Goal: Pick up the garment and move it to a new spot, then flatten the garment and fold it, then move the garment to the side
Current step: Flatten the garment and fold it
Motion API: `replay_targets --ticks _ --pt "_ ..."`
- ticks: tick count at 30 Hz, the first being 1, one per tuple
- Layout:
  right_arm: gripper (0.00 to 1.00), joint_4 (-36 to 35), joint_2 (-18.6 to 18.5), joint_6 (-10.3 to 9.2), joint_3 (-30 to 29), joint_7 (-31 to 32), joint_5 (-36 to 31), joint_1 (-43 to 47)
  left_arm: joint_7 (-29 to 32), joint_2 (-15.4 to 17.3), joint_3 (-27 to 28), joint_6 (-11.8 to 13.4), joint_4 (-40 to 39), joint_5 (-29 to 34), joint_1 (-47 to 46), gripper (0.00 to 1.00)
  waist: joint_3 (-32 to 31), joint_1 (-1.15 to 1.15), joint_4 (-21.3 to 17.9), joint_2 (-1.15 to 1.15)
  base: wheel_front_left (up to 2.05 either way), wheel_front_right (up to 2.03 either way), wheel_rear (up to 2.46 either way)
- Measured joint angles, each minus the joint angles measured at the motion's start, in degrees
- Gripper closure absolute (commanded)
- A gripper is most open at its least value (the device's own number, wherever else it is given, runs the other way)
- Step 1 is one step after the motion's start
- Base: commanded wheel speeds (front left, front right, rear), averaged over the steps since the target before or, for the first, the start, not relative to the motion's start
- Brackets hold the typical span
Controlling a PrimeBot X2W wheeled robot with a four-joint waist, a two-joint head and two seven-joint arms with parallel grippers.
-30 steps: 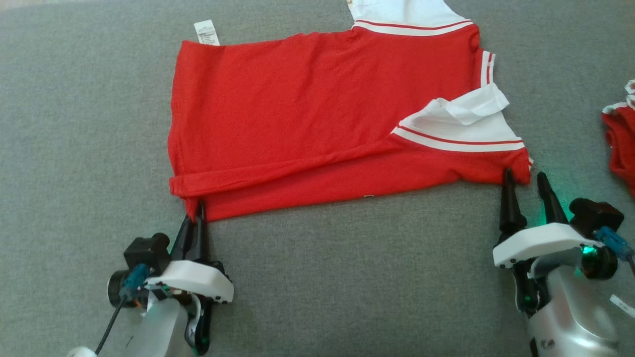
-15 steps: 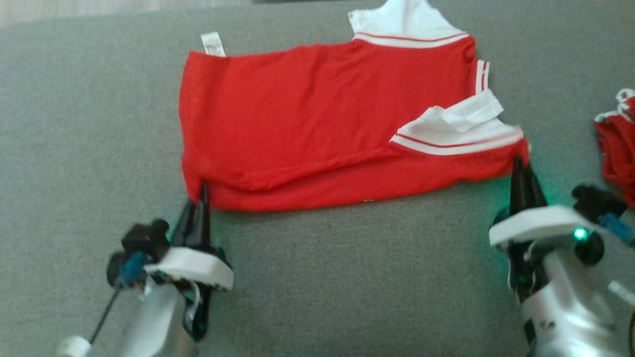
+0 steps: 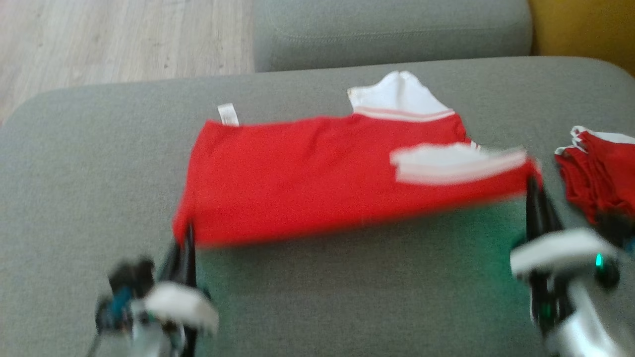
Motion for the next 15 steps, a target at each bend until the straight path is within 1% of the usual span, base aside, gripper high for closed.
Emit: replay_targets --ticks 3,6,7,8,12,15 --pt "1.00 -0.8 0.0 0.00 0.0 0.9 1.0 6.4 0.0 -1.0 0.0 0.0 0.5 -0.9 6.1 1.00 -0.2 0.00 -0.4 0.00 0.00 0.00 0.00" --pt "1.00 -0.8 0.1 0.00 -0.1 2.1 1.4 10.7 0.0 -1.5 0.0 0.0 0.6 -1.4 9.1 1.00 0.5 0.00 -0.3 0.00 0.00 0.00 0.00" --pt "0.59 -0.9 0.1 0.00 -0.1 2.7 1.4 11.3 0.0 -1.5 0.0 0.0 0.6 -1.4 9.4 0.27 0.8 0.00 -0.3 0.00 0.00 0.00 0.00" --pt "0.00 -1.1 0.1 0.00 0.0 3.1 1.2 11.6 0.0 -1.5 0.0 0.0 0.5 -1.4 9.4 0.00 1.2 0.01 -0.3 0.00 0.00 0.00 0.00" --pt "0.00 -2.8 0.0 0.00 -0.6 3.5 -0.2 10.1 0.0 -1.4 0.1 0.0 -0.2 -1.3 7.7 0.00 2.9 0.01 -0.2 0.00 0.00 0.00 0.00" --pt "0.00 -4.2 -0.2 0.00 -1.1 3.5 -1.9 6.9 0.2 -0.7 -1.4 0.0 0.2 -0.5 2.6 0.00 4.5 0.02 0.0 0.00 0.00 0.00 0.00"
